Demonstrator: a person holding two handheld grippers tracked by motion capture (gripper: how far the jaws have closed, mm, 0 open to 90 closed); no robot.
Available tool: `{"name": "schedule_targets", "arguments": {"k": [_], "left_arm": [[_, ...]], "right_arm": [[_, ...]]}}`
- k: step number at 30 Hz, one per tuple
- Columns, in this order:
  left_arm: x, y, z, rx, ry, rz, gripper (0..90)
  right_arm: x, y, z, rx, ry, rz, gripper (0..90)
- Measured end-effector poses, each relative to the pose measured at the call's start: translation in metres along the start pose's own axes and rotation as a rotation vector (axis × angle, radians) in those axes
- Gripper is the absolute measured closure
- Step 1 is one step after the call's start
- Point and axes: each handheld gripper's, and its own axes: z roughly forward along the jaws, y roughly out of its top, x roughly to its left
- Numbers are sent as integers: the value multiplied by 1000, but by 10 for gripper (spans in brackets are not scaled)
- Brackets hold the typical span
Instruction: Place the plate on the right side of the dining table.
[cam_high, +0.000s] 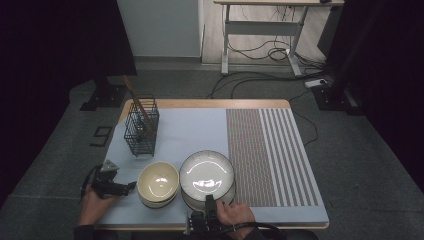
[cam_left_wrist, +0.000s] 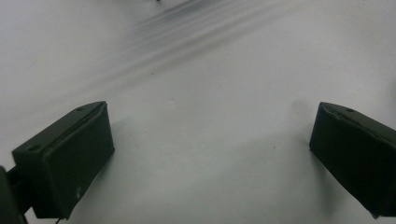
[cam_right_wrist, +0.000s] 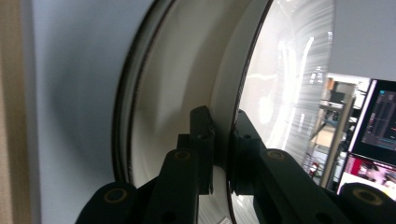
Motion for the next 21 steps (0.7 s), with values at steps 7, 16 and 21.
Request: {"name": "schedule_targets", "arguments": {"k": [7,16,21], "left_arm": [[0,0,0,0,0,0,0],[0,0,0,-1,0,0,0],[0,0,0,-1,0,0,0]], "right_arm": [[-2,-2,-6,-11,-51,15,800],[-5,-8,-7,-3,-102,15,796],[-9,-16,-4,14,-125,24,795]]}}
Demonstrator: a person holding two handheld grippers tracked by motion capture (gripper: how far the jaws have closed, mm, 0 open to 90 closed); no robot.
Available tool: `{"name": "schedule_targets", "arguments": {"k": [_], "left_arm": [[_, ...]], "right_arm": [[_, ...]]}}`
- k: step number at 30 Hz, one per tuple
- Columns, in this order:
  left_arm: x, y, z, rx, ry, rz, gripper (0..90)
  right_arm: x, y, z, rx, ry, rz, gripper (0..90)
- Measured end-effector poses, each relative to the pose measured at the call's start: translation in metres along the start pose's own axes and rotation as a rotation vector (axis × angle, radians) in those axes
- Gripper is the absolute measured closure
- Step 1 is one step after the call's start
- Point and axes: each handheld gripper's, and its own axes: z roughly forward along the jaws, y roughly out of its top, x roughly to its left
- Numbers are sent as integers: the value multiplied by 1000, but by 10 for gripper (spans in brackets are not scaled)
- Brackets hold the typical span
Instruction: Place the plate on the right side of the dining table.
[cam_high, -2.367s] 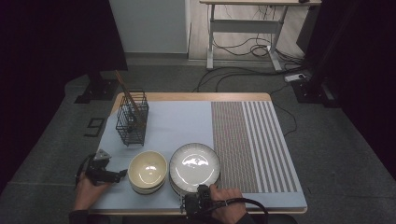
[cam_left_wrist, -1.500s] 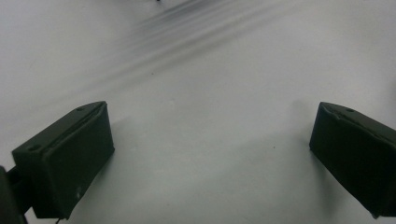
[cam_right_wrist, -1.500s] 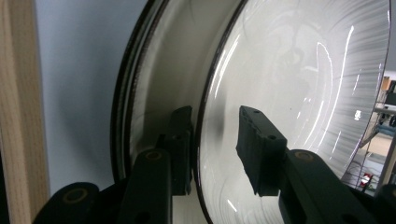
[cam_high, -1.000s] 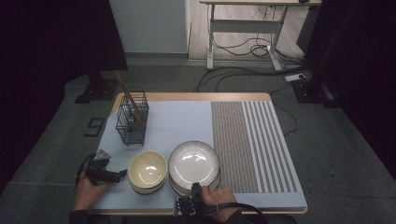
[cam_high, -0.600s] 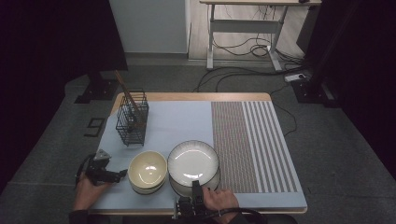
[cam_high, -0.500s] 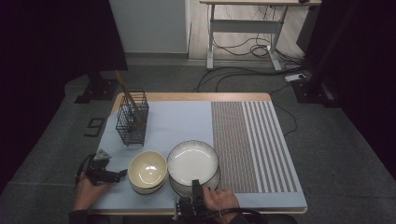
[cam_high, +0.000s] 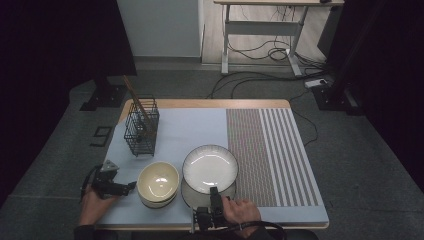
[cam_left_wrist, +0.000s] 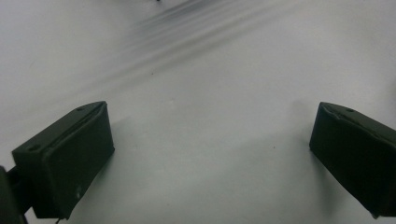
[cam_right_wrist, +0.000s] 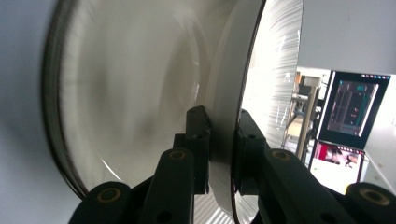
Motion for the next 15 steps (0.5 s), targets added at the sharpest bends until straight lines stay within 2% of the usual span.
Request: {"name": "schedule_targets", "arguments": {"k": [15], "left_arm": [[0,0,0,1,0,0,0]], "right_arm": [[-10,-26,11,77,-27,27,794]]}}
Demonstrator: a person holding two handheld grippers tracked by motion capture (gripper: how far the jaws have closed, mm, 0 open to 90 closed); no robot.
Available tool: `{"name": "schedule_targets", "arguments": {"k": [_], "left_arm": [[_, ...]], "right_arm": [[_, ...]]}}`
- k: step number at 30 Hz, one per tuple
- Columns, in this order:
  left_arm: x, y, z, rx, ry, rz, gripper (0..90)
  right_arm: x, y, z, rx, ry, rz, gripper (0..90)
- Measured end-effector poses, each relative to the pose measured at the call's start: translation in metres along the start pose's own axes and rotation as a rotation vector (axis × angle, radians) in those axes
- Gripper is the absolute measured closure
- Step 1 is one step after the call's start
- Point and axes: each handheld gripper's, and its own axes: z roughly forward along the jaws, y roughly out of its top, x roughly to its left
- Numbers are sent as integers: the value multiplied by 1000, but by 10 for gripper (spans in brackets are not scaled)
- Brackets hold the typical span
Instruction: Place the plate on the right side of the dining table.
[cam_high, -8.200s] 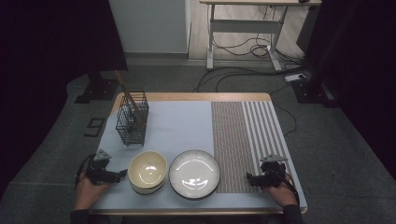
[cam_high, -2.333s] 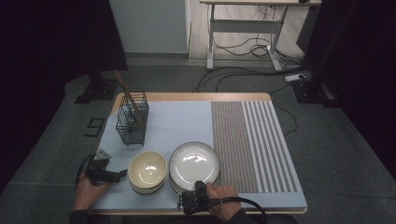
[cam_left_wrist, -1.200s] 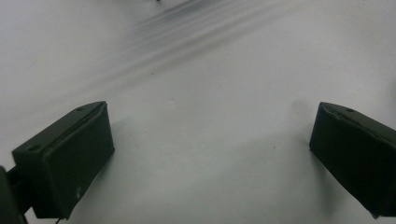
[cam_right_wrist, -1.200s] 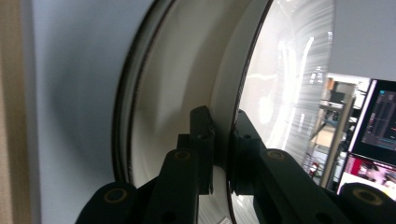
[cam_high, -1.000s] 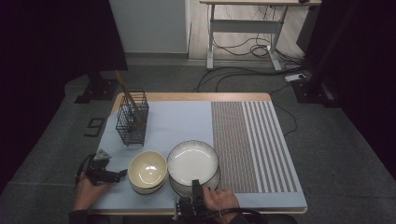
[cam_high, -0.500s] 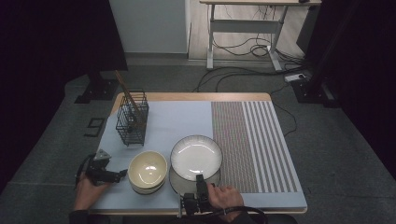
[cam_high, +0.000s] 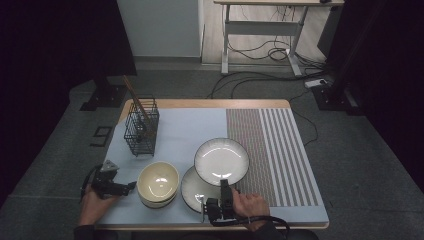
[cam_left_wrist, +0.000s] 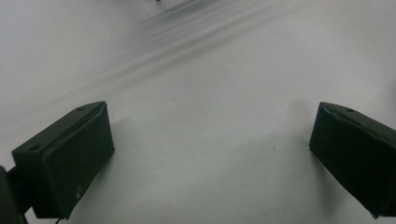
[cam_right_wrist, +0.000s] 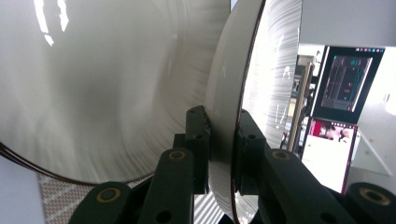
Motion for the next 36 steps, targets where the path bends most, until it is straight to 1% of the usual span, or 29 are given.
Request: {"name": "schedule_targets", "arguments": {"k": [4,8,11,12,14,17,24,26,30,32,33,36], "left_arm": [[0,0,0,0,0,0,0],[0,0,0,-1,0,0,0],[0,0,0,-1,1,0,0],[0,0,0,-1,1,0,0],[0,0,0,-1,1,0,0],[0,0,0,-1,1,0,0],[0,0,0,-1,1,0,0],[0,0,0,-1,1,1,0],[0,0,0,-1,1,1,0],[0,0,0,-1,1,0,0],[0,0,0,-1,1,1,0],[0,0,0,-1,1,1,0]], "right_arm": [[-2,-11,7,21,-8,21,794],[-5,-22,13,57,-9,27,793],[-7,-31,17,78,-13,38,793],[-7,-33,18,87,-13,49,793],[-8,-39,22,93,-17,51,793],[-10,-48,26,122,-11,63,793],[-10,-67,36,171,-8,84,793],[-10,-72,38,188,-2,82,792],[-10,-79,42,203,-1,88,792],[-10,-85,45,221,4,98,792],[-10,-85,45,221,4,98,792],[-8,-92,50,236,4,110,792]]}}
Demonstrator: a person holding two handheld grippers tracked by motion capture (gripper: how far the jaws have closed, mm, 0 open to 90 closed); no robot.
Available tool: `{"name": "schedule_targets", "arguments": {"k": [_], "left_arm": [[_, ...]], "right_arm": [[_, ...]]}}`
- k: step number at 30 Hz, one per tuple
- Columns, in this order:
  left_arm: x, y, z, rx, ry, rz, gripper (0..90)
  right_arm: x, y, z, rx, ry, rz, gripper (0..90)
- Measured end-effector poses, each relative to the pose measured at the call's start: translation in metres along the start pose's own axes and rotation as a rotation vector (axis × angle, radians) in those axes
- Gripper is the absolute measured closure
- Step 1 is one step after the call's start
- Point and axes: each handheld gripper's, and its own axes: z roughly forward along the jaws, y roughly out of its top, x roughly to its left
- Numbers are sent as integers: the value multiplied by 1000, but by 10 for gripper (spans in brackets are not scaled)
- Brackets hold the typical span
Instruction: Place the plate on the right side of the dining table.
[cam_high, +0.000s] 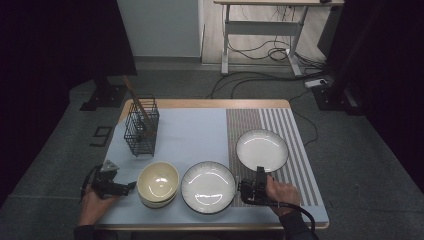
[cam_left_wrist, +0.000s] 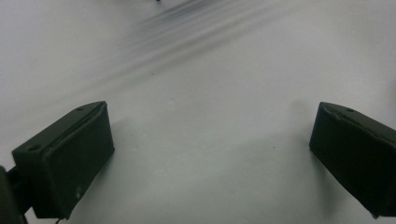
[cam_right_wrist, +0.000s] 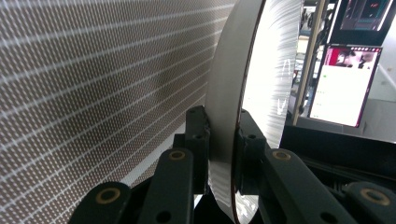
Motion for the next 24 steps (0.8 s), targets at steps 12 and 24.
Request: {"name": "schedule_targets", "arguments": {"k": [12,24], "left_arm": [[0,0,0,0,0,0,0],[0,0,0,1,-1,0,0]], "right_arm": [[4,-8,17,35,44,10,790],[7,-11,28,45,66,16,789]]}}
